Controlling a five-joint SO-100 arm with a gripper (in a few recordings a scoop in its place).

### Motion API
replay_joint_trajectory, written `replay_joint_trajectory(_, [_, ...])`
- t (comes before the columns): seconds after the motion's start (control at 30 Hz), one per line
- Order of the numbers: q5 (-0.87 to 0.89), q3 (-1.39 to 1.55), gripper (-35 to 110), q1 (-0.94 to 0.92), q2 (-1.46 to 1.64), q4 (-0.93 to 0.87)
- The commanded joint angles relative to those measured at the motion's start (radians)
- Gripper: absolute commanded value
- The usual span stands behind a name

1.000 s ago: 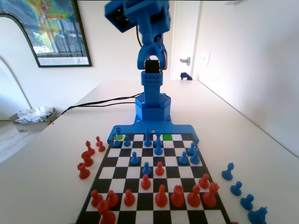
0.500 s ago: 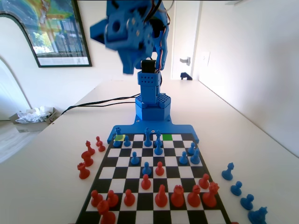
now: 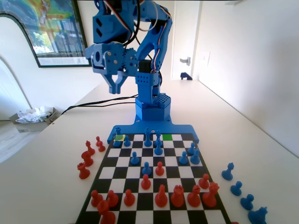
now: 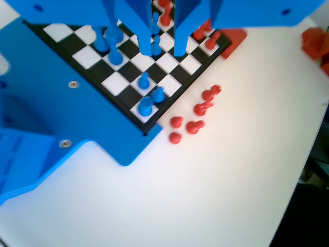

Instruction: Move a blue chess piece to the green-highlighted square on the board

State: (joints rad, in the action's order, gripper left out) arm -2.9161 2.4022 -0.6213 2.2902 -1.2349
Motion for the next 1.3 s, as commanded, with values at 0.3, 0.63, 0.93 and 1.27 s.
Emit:
replay_joint_trajectory(0.3, [-0.658, 0.006, 9, -0.048, -0.166, 0.046])
replay_joint_trajectory(0.63, [-0.813, -0.020, 11, -0.091, -0.360, 0.143])
replay_joint_trajectory(0.93, [-0.661, 0.014, 11, -0.052, -0.357, 0.209])
replay_joint_trajectory(1.27, [-0.505, -0.071, 13, 0.041, -0.403, 0.152])
